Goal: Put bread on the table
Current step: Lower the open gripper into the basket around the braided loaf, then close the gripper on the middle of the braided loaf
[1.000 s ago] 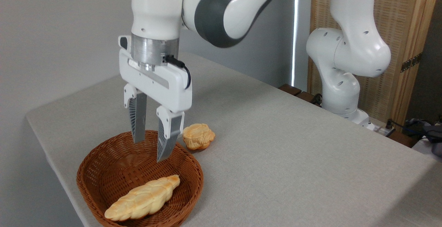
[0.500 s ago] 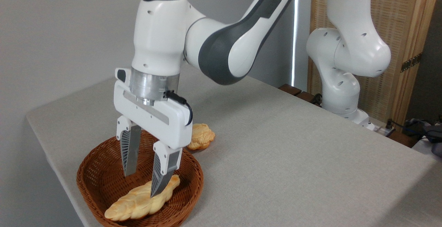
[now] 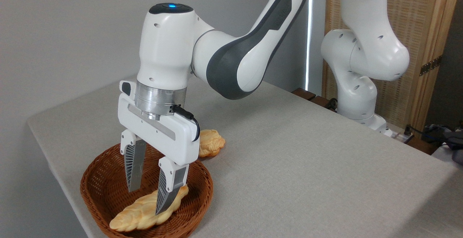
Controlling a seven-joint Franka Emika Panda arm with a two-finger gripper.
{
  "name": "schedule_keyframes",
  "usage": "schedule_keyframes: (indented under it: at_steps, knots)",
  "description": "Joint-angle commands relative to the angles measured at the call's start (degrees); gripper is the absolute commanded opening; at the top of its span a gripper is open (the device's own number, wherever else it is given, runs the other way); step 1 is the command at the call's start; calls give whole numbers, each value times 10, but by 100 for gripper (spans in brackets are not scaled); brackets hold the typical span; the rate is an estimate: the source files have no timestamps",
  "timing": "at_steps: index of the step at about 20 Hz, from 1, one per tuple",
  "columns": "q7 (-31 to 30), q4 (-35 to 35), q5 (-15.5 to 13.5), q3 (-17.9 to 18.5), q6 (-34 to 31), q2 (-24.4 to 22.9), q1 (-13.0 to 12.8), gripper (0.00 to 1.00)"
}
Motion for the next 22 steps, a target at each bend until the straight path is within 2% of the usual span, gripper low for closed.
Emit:
schedule_keyframes:
  at_steps: [1,9,11,12,15,16,19,22]
  knots:
    - [-2,6,0,7,12,16,-8,100]
    - [0,6,5,6,20,30,-13,100]
    - [-2,6,54,5,19,32,-13,100]
    - [-6,6,66,4,19,34,-13,100]
    - [-5,5,71,2,19,35,-13,100]
    - [-6,5,71,2,19,35,-13,96]
    - [-6,5,71,2,19,34,-13,68]
    - [-7,5,71,1,15,32,-13,50]
